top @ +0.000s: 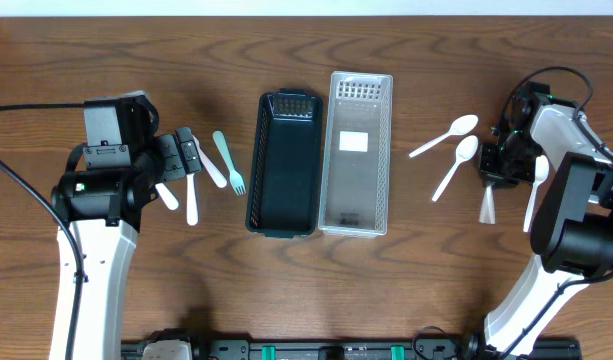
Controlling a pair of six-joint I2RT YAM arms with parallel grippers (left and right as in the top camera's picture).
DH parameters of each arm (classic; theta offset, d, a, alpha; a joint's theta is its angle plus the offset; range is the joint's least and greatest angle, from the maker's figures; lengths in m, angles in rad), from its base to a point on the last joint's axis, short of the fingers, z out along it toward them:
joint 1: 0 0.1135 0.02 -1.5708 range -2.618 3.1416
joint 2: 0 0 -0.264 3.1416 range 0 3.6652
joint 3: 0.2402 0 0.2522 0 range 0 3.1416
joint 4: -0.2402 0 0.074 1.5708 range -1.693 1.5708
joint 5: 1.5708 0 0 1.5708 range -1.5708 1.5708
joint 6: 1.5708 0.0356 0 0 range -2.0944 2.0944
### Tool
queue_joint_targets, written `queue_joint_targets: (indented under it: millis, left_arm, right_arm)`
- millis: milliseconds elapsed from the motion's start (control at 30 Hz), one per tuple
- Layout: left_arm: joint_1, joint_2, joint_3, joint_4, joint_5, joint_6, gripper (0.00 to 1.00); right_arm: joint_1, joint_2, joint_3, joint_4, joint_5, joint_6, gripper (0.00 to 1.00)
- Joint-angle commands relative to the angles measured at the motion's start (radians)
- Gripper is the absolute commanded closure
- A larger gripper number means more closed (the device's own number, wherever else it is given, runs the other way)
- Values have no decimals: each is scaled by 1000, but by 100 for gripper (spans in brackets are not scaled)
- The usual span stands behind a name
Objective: Pack container
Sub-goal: 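Grasp the rightmost white spoon with the right gripper, then place the white spoon into the clear basket, open right gripper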
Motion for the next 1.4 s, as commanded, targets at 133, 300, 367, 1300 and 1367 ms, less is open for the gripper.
queue_joint_targets:
  millis: [133,300,367,1300,1367]
  left_arm:
    - [5,1,24,-2,-12,9,2]
    - [5,1,24,-2,-12,9,2]
    - [5,1,24,-2,-12,9,2]
    - [5,1,24,-2,-12,9,2]
    - [5,1,24,-2,-12,9,2]
  right_arm:
    - [6,-24,38,-61,0,55,99]
    - [48,-171,163,-204,-67,55,99]
    - [85,-242,203,-225,-143,55,99]
    - [612,-187,191,166,-154,274,54]
    - [564,-247,201,139,-96,275,53]
